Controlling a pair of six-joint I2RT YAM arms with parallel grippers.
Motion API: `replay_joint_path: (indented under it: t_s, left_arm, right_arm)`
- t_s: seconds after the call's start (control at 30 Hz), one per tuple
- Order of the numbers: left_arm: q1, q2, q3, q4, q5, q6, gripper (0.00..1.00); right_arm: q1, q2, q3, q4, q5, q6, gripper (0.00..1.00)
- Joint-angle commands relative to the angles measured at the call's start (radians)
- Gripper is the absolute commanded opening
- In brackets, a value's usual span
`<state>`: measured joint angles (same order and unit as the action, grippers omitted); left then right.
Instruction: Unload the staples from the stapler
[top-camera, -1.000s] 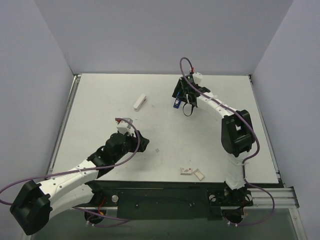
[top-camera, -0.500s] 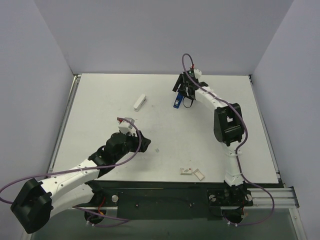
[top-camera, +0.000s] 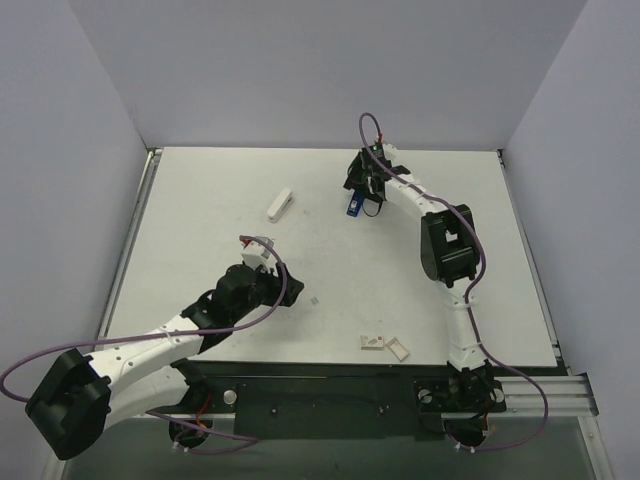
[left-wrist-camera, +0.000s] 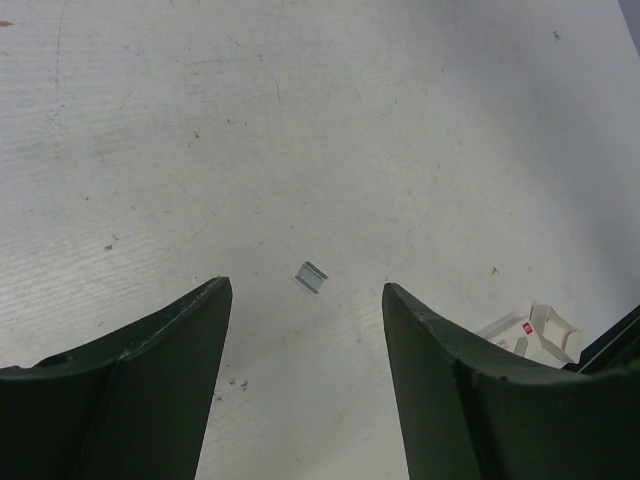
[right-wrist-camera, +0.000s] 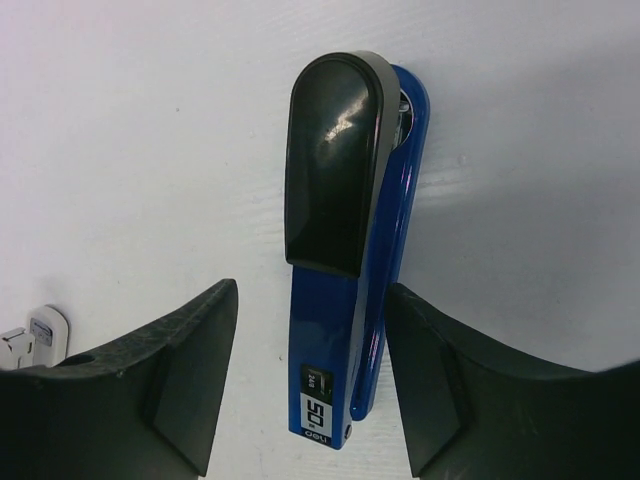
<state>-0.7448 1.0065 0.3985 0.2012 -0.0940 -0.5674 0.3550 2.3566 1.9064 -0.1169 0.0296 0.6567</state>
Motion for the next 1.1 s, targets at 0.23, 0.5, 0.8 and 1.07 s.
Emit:
replay_joint_path:
  t_s: [0.23, 0.5, 0.8, 1.07]
  left_arm:
    - [-0.004, -0.002, 0.014, 0.063, 0.019, 0.003, 0.72]
    - [-0.005, -0.022, 0.011, 0.043, 0.027, -0.006, 0.72]
    - [-0.01, -0.135, 0.003, -0.02, 0.04, -0.031, 0.72]
    - [-0.03, -0.244, -0.001, -0.111, 0.01, -0.052, 0.72]
  right_arm:
    - [0.015, 0.003, 0.028, -0.026, 0.021, -0.028, 0.41]
    - [0.024, -0.005, 0.034, -0.056, 0.012, -0.048, 0.11]
    - [0.076, -0.174, -0.208, 0.005, 0.043, -0.065, 0.0]
    - [0.18, -0.449, -0.518, 0.054, 0.15, -0.098, 0.0]
